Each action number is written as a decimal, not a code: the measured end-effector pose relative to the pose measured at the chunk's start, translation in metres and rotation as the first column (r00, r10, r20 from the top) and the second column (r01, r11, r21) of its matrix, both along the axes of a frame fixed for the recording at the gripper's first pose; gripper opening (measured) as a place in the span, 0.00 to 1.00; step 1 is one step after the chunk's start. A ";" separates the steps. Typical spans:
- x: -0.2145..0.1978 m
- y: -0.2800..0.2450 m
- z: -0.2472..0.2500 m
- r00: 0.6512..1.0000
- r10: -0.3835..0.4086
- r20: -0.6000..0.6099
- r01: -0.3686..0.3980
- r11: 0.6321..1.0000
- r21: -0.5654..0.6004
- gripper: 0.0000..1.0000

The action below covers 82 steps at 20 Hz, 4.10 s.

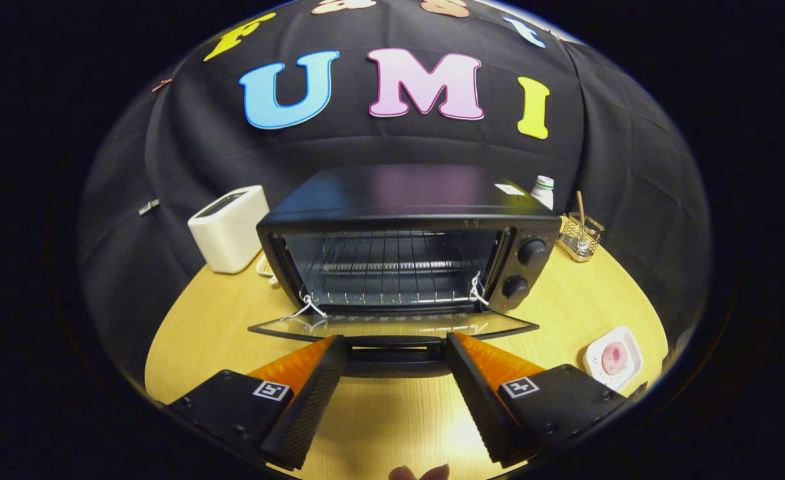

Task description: Open the toaster oven, put the food inside, and close the toaster oven door.

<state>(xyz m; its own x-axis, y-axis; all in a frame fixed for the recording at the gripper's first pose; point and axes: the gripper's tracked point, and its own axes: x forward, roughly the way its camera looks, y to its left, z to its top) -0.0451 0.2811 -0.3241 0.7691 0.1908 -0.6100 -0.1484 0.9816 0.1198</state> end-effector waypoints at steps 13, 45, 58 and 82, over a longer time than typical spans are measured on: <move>-0.063 -0.025 -0.073 0.963 0.080 -0.257 -0.087 0.996 -0.016 0.99; -0.015 -0.419 -0.041 0.827 0.220 -0.517 -0.165 0.975 0.152 0.99; -0.004 -0.425 -0.155 0.675 0.235 -0.699 -0.203 0.971 0.129 0.51; -0.033 -0.394 -0.087 0.710 0.178 -0.682 0.299 0.800 0.520 0.05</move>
